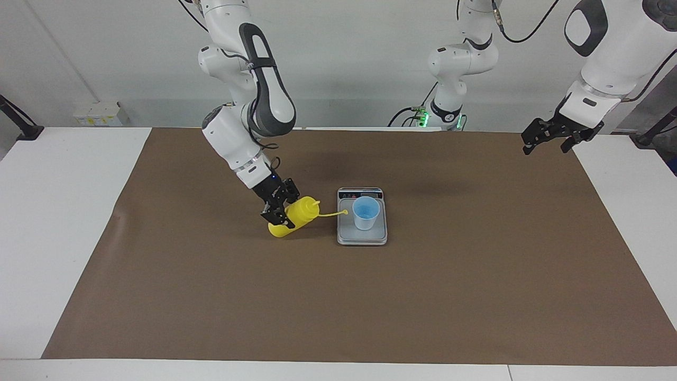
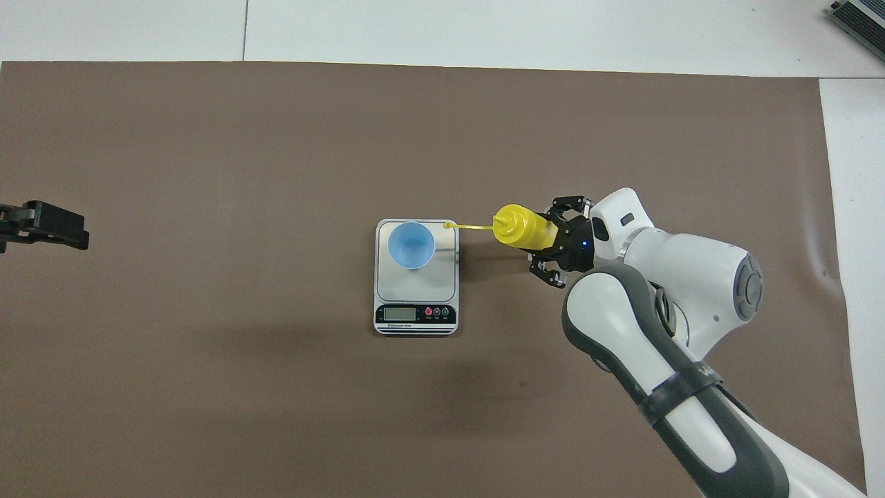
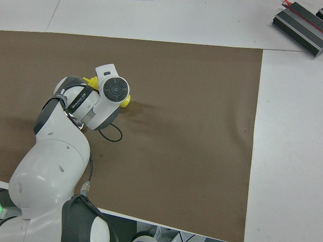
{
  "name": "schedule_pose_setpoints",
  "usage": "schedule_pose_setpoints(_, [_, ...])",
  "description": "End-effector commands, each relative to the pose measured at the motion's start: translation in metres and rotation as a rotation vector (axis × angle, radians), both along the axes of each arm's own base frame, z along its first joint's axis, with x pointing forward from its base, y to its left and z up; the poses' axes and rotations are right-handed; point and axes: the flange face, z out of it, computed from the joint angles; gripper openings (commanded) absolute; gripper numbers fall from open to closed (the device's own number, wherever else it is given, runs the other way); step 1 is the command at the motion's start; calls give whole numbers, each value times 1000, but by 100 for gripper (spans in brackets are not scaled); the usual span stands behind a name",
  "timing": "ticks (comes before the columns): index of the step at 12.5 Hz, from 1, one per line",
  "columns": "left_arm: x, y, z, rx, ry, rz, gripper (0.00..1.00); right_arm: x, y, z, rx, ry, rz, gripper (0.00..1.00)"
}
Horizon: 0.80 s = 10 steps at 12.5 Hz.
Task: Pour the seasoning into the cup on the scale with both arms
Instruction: 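Lift the yellow bottle with the right gripper toward the blue cup, then tilt the bottle nozzle down into the blue cup with the right gripper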
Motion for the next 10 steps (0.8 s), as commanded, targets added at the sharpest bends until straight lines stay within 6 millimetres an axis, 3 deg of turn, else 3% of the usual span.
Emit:
schedule_pose_setpoints(1, [-6, 3, 4, 21, -2, 5, 100, -2, 13, 12, -50, 6, -5, 29])
schedule_pose_setpoints(4, [-6, 3, 4, 21, -2, 5, 100, -2, 21, 16, -111, 28, -14, 29])
schedule_pose_setpoints(5, [-6, 3, 4, 21, -2, 5, 100, -6, 34, 16, -136, 36, -9, 29])
schedule_pose_setpoints(10, [-6, 3, 4, 21, -2, 5, 100, -12, 54, 20, -323, 60, -45, 29])
